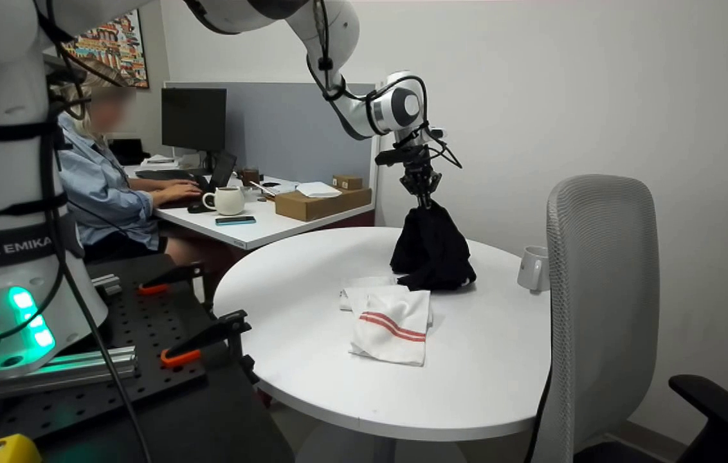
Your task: Remove the black object from the top of the chair and put it on the table
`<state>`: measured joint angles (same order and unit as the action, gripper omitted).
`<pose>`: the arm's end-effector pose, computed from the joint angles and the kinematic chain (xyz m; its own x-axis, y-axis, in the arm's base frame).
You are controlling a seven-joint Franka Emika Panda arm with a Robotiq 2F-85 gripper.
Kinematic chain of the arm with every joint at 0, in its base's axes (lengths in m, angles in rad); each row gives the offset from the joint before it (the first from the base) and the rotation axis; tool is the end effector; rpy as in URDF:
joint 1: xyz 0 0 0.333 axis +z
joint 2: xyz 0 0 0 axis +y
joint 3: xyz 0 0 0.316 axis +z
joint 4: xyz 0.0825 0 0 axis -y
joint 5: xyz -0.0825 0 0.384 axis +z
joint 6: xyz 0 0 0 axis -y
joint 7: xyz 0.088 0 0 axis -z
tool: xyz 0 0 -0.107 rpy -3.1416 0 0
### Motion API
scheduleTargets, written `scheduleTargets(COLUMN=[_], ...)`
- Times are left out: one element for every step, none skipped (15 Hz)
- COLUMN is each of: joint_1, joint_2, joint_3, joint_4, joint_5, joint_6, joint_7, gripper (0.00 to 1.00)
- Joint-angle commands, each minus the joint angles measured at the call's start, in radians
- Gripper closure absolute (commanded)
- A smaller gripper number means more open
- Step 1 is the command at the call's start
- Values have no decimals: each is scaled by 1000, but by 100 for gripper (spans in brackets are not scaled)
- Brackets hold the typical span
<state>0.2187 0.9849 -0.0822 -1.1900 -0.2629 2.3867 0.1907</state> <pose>0.7710 0.1235 0.2046 0.9559 0.1859 0.2275 0.1297 -0.9618 0.2409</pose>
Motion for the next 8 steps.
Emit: scheduleTargets(joint_1=[28,29,27,28,26,25,23,21], joint_2=[-104,-119,-137,-150,-169,-183,-201,-220], joint_3=[-3,3,12,16,21,24,29,31], joint_4=[-200,-235,-275,-307,-346,-378,-407,-437], joint_5=[-42,-45,-43,-43,-42,-41,-38,-37], joint_6=[57,45,35,30,27,30,29,32], joint_7=[-60,-80,-102,-114,-127,-134,-140,-142], gripper=[97,97,97,75,62,56,48,41])
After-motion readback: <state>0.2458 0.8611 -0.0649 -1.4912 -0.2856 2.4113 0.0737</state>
